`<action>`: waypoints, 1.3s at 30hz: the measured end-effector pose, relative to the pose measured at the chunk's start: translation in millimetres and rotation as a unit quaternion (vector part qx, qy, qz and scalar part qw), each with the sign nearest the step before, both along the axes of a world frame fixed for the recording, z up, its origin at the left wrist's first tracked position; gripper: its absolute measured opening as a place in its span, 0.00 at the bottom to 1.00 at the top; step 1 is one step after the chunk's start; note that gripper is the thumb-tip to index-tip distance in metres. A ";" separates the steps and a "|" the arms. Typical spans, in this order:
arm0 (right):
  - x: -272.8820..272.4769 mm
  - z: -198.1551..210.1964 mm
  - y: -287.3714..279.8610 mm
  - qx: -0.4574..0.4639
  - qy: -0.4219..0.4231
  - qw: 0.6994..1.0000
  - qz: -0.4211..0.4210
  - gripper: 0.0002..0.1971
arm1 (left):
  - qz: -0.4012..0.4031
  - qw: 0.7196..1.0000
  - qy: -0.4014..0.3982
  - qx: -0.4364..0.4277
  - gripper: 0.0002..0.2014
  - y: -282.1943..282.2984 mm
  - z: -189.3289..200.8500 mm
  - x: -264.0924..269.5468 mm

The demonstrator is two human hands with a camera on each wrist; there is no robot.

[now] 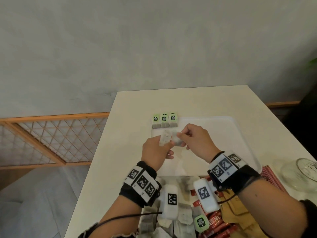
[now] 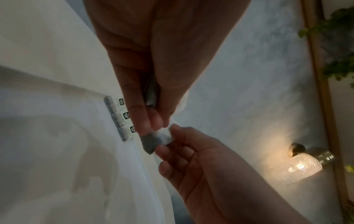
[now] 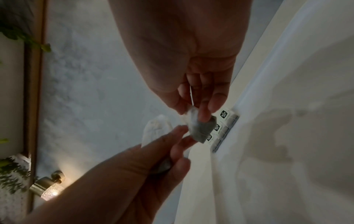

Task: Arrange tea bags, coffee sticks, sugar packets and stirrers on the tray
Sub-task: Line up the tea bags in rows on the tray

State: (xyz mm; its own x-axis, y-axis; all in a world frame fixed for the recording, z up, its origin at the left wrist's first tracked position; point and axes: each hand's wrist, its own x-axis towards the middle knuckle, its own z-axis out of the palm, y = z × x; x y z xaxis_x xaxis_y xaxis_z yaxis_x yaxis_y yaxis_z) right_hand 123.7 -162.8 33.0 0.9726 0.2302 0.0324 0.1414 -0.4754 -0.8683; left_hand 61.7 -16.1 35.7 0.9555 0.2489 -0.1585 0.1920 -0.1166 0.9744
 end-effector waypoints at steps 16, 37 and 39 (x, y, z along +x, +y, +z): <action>-5.0 15.2 6.0 -0.007 0.072 0.991 0.113 0.17 | 0.017 0.995 0.037 -0.090 0.08 1.5 2.6 12.1; 101.1 -46.1 58.0 -0.108 0.047 0.991 0.067 0.05 | 0.103 0.975 0.064 -0.187 0.13 68.6 -44.4 57.2; 108.7 -47.8 67.1 -0.084 0.054 0.994 0.049 0.05 | 0.110 0.969 0.058 -0.213 0.15 73.3 -47.3 60.6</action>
